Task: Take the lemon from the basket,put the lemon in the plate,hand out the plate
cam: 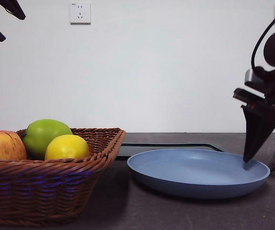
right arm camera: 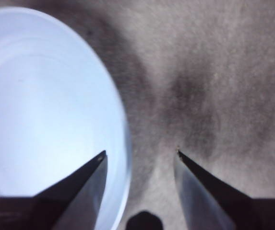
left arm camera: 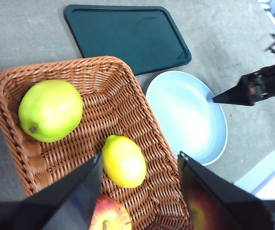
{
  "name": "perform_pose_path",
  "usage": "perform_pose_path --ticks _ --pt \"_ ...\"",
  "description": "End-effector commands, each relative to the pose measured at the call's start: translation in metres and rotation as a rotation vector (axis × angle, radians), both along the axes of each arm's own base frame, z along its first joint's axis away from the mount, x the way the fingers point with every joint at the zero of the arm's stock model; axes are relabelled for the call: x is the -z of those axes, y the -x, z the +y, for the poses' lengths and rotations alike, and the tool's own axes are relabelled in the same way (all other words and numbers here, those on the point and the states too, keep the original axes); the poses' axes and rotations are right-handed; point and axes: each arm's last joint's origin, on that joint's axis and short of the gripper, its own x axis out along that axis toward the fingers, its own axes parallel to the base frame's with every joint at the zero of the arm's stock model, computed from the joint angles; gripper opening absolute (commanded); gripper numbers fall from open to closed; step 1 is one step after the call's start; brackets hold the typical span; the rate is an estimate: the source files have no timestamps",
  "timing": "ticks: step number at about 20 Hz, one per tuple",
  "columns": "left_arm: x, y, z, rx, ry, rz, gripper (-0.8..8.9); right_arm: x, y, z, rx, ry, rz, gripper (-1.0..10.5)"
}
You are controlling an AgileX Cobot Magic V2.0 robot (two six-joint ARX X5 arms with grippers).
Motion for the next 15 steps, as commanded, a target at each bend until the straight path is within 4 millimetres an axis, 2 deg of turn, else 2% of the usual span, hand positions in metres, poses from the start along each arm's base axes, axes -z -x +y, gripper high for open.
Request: perform_pose_path --ticks 1,6,9,12,13,15 --pt "-0.004 -0.002 -0.001 0.007 0.011 -0.01 2.75 0.005 -0.006 0.003 0.005 -0.004 0.007 1.7" --pt "-0.004 -0.002 -0.001 0.007 0.012 -0.01 2.75 0.005 -0.007 0.003 0.022 -0.009 0.011 0.0" --pt "-0.004 -0.001 -0.001 -0.006 0.024 0.005 2.75 0.003 -0.006 0.003 0.034 -0.013 0.01 0.0" --pt "-0.004 -0.001 -0.003 -0.03 0.048 0.045 2.76 -0.009 -0.003 0.002 0.053 -0.026 -0.022 0.0" --pt "-0.003 0.0 -0.005 -0.026 0.051 0.058 2.91 -0.014 -0.002 0.001 0.054 -0.029 -0.039 0.0" --pt "0.0 0.002 -0.012 -0.006 0.032 0.093 3.91 -0.027 0.004 -0.003 0.065 -0.035 -0.073 0.0"
